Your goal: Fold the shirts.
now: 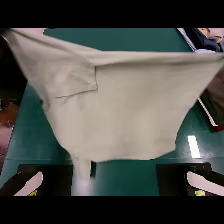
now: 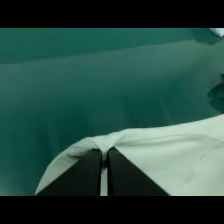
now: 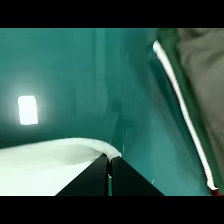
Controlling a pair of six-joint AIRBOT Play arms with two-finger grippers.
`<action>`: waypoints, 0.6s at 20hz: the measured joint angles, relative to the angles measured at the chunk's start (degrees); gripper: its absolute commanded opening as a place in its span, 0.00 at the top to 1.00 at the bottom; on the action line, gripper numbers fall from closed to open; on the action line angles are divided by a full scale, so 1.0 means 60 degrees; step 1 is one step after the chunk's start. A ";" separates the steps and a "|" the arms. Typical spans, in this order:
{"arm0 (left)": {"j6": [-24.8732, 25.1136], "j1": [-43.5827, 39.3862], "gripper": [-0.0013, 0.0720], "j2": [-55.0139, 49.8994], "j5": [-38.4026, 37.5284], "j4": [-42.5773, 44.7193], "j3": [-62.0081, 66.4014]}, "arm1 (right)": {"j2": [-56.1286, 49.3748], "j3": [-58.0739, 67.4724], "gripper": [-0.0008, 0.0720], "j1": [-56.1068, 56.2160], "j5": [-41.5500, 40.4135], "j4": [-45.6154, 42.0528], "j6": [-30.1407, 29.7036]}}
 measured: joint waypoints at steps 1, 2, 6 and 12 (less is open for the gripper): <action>0.0095 0.0004 0.95 -0.0426 0.0062 0.0047 -0.0211 | -0.0408 -0.0328 0.97 0.0000 -0.0237 0.0004 -0.0058; 0.0222 0.0004 0.95 -0.0896 0.0138 0.0040 -0.0382 | -0.0747 -0.0637 0.97 0.0011 -0.0561 0.0004 -0.0098; 0.0743 0.0000 0.95 -0.2616 0.0608 0.0015 -0.0699 | -0.1829 -0.1767 0.97 0.0011 -0.2313 0.0007 -0.0160; 0.1355 0.0000 0.95 -0.4189 0.2313 -0.0306 -0.0798 | -0.2612 -0.2586 0.97 0.0029 -0.4849 0.0226 -0.0175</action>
